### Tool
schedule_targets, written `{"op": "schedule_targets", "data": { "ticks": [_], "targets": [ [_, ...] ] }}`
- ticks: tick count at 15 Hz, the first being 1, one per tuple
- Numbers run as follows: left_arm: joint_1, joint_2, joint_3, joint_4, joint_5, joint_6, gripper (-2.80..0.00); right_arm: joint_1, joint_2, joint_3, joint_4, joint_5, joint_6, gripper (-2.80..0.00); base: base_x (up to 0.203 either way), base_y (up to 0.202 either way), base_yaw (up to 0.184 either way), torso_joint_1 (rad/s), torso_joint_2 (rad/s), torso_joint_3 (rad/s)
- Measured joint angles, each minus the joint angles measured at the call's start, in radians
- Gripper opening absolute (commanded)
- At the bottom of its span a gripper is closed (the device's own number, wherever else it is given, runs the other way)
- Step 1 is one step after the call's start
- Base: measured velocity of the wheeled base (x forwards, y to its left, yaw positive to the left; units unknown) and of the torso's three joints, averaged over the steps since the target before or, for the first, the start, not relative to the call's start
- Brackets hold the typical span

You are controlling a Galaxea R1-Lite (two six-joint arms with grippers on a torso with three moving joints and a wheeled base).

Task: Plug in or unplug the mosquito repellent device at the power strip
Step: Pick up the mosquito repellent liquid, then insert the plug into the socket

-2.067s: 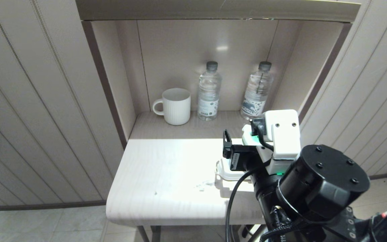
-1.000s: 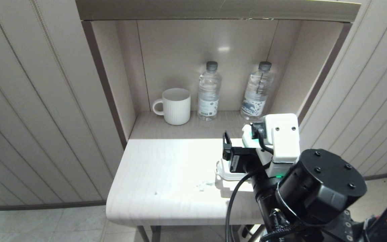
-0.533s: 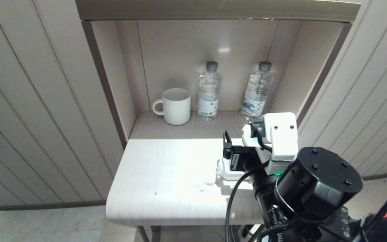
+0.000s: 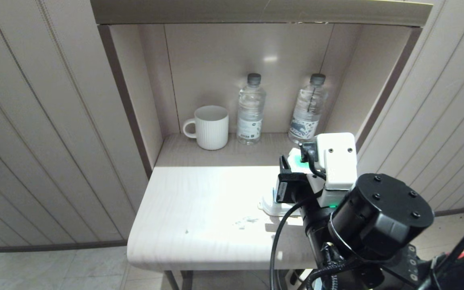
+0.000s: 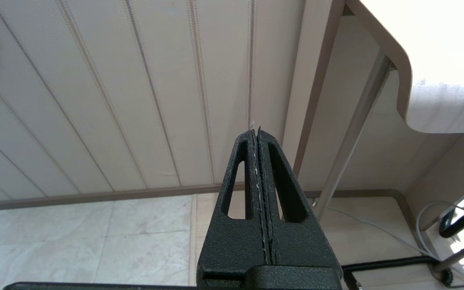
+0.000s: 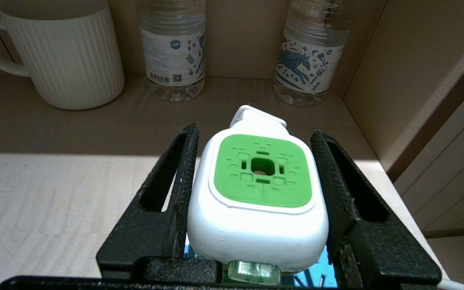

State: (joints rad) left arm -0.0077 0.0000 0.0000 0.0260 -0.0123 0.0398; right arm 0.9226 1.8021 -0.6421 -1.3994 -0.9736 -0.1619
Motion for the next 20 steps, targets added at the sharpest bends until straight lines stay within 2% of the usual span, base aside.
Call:
{"op": "schedule_targets", "data": {
  "ticks": [6, 8, 11, 14, 16, 20],
  "targets": [
    [0.000, 0.000, 0.000, 0.000, 0.000, 0.000, -2.80, -0.006, -0.001, 0.007, 0.000, 0.001, -0.003, -2.80, 0.000, 0.000, 0.000, 0.000, 0.00, 0.000],
    [0.000, 0.000, 0.000, 0.000, 0.000, -0.001, -2.80, -0.008, -0.023, -0.008, 0.008, 0.001, -0.031, -2.80, 0.000, 0.000, 0.000, 0.000, 0.00, 0.000],
    [0.000, 0.000, 0.000, 0.000, 0.000, 0.000, -2.80, -0.003, -0.079, -0.062, 0.071, 0.004, -0.120, -2.80, 0.000, 0.000, 0.000, 0.000, 0.00, 0.000],
    [0.000, 0.000, 0.000, 0.000, -0.001, 0.000, -2.80, 0.004, -0.173, -0.152, 0.277, 0.005, -0.130, -2.80, 0.000, 0.000, 0.000, 0.000, 0.00, 0.000],
    [0.000, 0.000, 0.000, 0.000, 0.000, 0.000, -2.80, 0.004, -0.263, -0.231, 0.462, 0.008, -0.130, -2.80, 0.000, 0.000, 0.000, 0.000, 0.00, 0.000],
    [0.000, 0.000, 0.000, 0.000, 0.000, 0.000, -2.80, -0.010, -0.468, -0.407, 0.965, 0.022, -0.100, -2.80, 0.000, 0.000, 0.000, 0.000, 0.00, 0.000]
  ]
}}
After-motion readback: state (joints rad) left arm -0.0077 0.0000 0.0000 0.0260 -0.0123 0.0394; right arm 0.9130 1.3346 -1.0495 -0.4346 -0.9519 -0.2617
